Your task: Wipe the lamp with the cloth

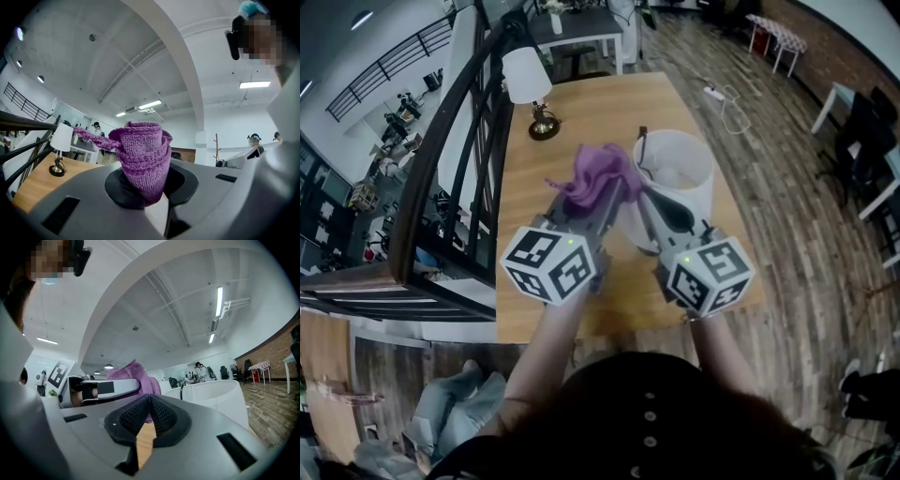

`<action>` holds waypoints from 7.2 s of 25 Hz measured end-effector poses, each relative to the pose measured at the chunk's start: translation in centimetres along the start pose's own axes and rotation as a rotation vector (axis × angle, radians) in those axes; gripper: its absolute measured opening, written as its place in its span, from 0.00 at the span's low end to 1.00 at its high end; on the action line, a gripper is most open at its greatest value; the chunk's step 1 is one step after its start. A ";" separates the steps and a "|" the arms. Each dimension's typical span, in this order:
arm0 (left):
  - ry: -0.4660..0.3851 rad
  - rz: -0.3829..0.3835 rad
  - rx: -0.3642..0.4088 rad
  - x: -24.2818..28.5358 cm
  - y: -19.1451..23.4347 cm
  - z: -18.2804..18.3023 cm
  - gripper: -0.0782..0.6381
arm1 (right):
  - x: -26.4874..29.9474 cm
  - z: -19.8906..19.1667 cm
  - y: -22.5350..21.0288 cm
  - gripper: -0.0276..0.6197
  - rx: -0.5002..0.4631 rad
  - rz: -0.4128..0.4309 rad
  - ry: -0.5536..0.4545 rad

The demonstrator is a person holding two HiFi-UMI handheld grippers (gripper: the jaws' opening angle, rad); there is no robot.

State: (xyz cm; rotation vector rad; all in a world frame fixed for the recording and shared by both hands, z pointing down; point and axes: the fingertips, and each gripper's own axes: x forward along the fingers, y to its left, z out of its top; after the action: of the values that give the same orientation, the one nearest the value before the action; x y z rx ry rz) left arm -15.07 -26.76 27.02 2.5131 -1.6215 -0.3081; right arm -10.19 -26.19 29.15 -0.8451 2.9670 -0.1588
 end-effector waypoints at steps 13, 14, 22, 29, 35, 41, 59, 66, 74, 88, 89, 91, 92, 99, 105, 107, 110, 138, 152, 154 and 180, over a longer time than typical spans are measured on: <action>0.029 -0.008 -0.028 0.6 0.7 -1.1 0.19 | -0.2 0.1 0.2 0.06 0.007 -0.009 -0.002; 0.032 -0.009 -0.031 0.6 0.7 -1.3 0.19 | -0.3 -0.1 0.1 0.06 0.010 -0.013 0.002; 0.068 -0.001 -0.043 0.2 1.1 -2.9 0.19 | -0.8 -1.1 0.0 0.06 0.028 -0.037 0.019; 0.095 0.015 -0.079 -0.2 1.4 -4.4 0.19 | -1.5 -2.0 0.1 0.06 0.045 -0.048 0.037; 0.120 0.036 -0.104 -0.5 1.8 -5.8 0.19 | -2.2 -2.6 0.1 0.06 0.059 -0.065 0.045; 0.156 0.051 -0.120 -1.0 2.1 -7.5 0.19 | -2.7 -3.5 0.5 0.06 0.072 -0.067 0.066; 0.230 0.075 -0.174 -1.7 1.8 -12.0 0.19 | -3.9 -6.8 0.6 0.06 0.120 -0.074 0.145; 0.266 0.082 -0.198 -2.7 1.6 -14.0 0.19 | -4.1 -8.0 1.1 0.06 0.131 -0.076 0.164; 0.277 0.083 -0.210 -3.1 1.1 -14.6 0.19 | -4.8 -8.2 1.0 0.06 0.137 -0.084 0.167; 0.207 0.037 -0.151 -3.8 -1.0 -10.0 0.19 | -5.5 -5.2 1.3 0.06 0.105 -0.086 0.102; 0.199 0.032 -0.146 -3.8 -1.1 -9.5 0.19 | -5.5 -4.9 1.3 0.06 0.102 -0.088 0.097; 0.183 0.020 -0.133 -3.7 -1.8 -8.6 0.19 | -5.7 -4.4 1.2 0.06 0.095 -0.090 0.084; 0.175 0.012 -0.125 -3.5 -2.1 -8.1 0.19 | -5.8 -4.1 1.1 0.06 0.092 -0.089 0.078; 0.128 -0.050 -0.078 -2.3 -4.4 -5.4 0.19 | -6.0 -2.5 1.4 0.06 0.064 -0.071 0.047; 0.105 -0.119 -0.037 -0.9 -6.7 -3.8 0.19 | -6.1 -1.1 1.3 0.06 0.041 -0.073 0.019; 0.096 -0.129 -0.026 -0.5 -7.2 -3.3 0.19 | -6.1 -0.6 1.1 0.06 0.034 -0.075 0.012; 0.077 -0.143 -0.022 0.1 -7.5 -2.4 0.19 | -6.1 0.3 0.5 0.06 0.022 -0.081 -0.003; 0.068 -0.192 -0.067 2.3 -7.1 -2.9 0.19 | -5.2 -0.8 -2.1 0.06 0.052 -0.107 0.017; 0.138 -0.177 -0.122 1.4 -6.8 -6.6 0.19 | -6.1 -3.6 -2.4 0.06 0.099 -0.136 0.071; 0.150 -0.175 -0.135 1.2 -6.7 -7.4 0.19 | -6.1 -4.2 -2.5 0.06 0.111 -0.135 0.082; 0.298 -0.121 -0.229 -0.6 -6.2 -14.8 0.19 | -6.9 -10.4 -2.7 0.06 0.235 -0.151 0.202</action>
State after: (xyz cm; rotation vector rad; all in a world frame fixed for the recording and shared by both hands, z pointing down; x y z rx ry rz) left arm -6.23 -23.68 40.08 2.3531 -1.2515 -0.1154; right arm -3.78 -23.93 39.96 -1.0770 2.9781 -0.6207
